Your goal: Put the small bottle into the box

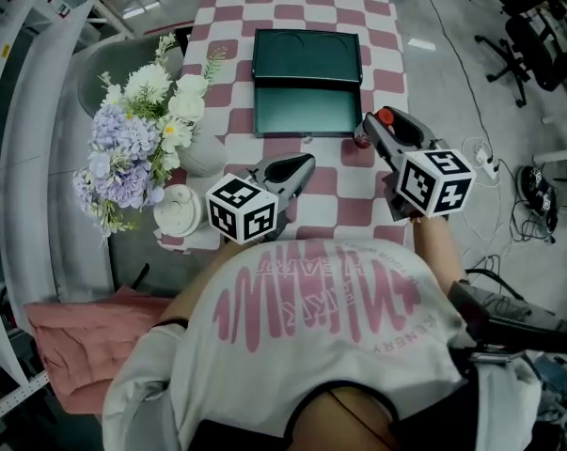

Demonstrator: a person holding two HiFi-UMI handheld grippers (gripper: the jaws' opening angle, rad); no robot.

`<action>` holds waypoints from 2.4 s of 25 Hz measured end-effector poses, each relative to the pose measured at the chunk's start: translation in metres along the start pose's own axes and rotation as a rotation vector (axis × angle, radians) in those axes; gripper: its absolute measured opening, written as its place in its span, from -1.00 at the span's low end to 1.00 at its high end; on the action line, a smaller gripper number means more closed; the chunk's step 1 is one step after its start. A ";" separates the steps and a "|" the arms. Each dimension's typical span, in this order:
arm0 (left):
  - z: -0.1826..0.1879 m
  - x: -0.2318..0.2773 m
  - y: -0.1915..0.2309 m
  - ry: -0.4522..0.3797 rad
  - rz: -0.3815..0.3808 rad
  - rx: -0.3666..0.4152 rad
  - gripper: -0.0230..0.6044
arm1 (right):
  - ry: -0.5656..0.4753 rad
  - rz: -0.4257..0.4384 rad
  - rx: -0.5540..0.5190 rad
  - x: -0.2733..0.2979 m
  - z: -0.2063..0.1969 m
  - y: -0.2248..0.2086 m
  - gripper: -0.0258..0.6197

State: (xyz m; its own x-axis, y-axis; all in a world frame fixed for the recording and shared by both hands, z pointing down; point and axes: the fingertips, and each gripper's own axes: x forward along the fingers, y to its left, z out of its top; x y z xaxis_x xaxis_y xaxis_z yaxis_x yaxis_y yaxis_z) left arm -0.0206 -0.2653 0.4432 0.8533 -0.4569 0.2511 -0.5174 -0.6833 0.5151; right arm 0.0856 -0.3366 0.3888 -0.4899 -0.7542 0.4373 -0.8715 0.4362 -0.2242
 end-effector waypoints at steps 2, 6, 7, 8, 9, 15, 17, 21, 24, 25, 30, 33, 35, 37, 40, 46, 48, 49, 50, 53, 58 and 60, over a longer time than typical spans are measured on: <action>-0.004 0.001 0.003 0.010 -0.002 -0.010 -0.91 | 0.007 -0.001 0.000 0.007 0.000 -0.001 -0.45; -0.010 0.005 0.009 0.022 -0.011 -0.024 -0.91 | 0.020 -0.006 -0.019 0.022 0.000 -0.003 -0.45; -0.011 0.005 0.010 0.025 -0.013 -0.026 -0.91 | 0.025 -0.008 -0.029 0.025 0.000 -0.004 -0.45; -0.012 0.006 0.011 0.027 -0.014 -0.029 -0.91 | 0.030 -0.010 -0.039 0.029 0.000 -0.004 -0.45; -0.013 0.006 0.012 0.030 -0.014 -0.034 -0.91 | 0.035 -0.010 -0.049 0.031 0.000 -0.004 -0.45; -0.024 0.007 0.015 0.047 -0.022 -0.056 -0.91 | 0.050 -0.010 -0.063 0.046 -0.004 -0.004 -0.45; -0.027 0.008 0.016 0.052 -0.024 -0.060 -0.91 | 0.055 -0.012 -0.070 0.051 -0.006 -0.004 -0.45; -0.033 0.010 0.015 0.062 -0.032 -0.078 -0.91 | 0.066 -0.019 -0.081 0.056 -0.010 -0.007 -0.45; -0.034 0.013 0.014 0.072 -0.039 -0.080 -0.91 | 0.072 -0.021 -0.083 0.060 -0.012 -0.010 -0.45; -0.035 0.013 0.014 0.074 -0.039 -0.081 -0.91 | 0.074 -0.021 -0.082 0.062 -0.013 -0.010 -0.45; -0.033 0.012 0.020 0.068 -0.022 -0.089 -0.91 | 0.072 -0.015 -0.063 0.067 -0.016 -0.014 -0.45; -0.035 0.013 0.022 0.068 -0.017 -0.096 -0.91 | 0.072 -0.016 -0.056 0.069 -0.016 -0.016 -0.45; -0.035 0.014 0.022 0.070 -0.019 -0.097 -0.91 | 0.077 -0.020 -0.056 0.071 -0.017 -0.018 -0.45; -0.035 0.015 0.023 0.071 -0.019 -0.099 -0.91 | 0.085 -0.019 -0.057 0.073 -0.018 -0.018 -0.45; -0.035 0.016 0.024 0.070 -0.020 -0.102 -0.91 | 0.096 -0.015 -0.061 0.076 -0.021 -0.018 -0.45; -0.036 0.016 0.027 0.070 -0.017 -0.104 -0.91 | 0.111 -0.009 -0.059 0.078 -0.027 -0.017 -0.45; -0.035 0.017 0.027 0.069 -0.016 -0.104 -0.91 | 0.117 -0.007 -0.059 0.079 -0.030 -0.017 -0.45; -0.035 0.016 0.027 0.070 -0.016 -0.104 -0.91 | 0.119 -0.006 -0.060 0.079 -0.031 -0.017 -0.45; -0.036 0.016 0.027 0.070 -0.015 -0.102 -0.91 | 0.121 -0.004 -0.061 0.079 -0.032 -0.016 -0.45; -0.035 0.016 0.027 0.069 -0.015 -0.100 -0.91 | 0.126 -0.004 -0.067 0.080 -0.034 -0.017 -0.45; -0.039 0.013 0.027 0.072 -0.013 -0.102 -0.91 | 0.139 -0.008 -0.067 0.081 -0.040 -0.016 -0.45; -0.041 0.012 0.027 0.074 -0.011 -0.102 -0.91 | 0.147 -0.011 -0.067 0.080 -0.044 -0.017 -0.45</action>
State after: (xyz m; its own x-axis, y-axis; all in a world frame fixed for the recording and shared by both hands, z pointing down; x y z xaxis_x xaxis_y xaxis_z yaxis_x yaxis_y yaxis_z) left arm -0.0218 -0.2665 0.4937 0.8634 -0.4036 0.3027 -0.5018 -0.6252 0.5978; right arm 0.0618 -0.3828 0.4657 -0.4677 -0.6815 0.5628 -0.8709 0.4640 -0.1619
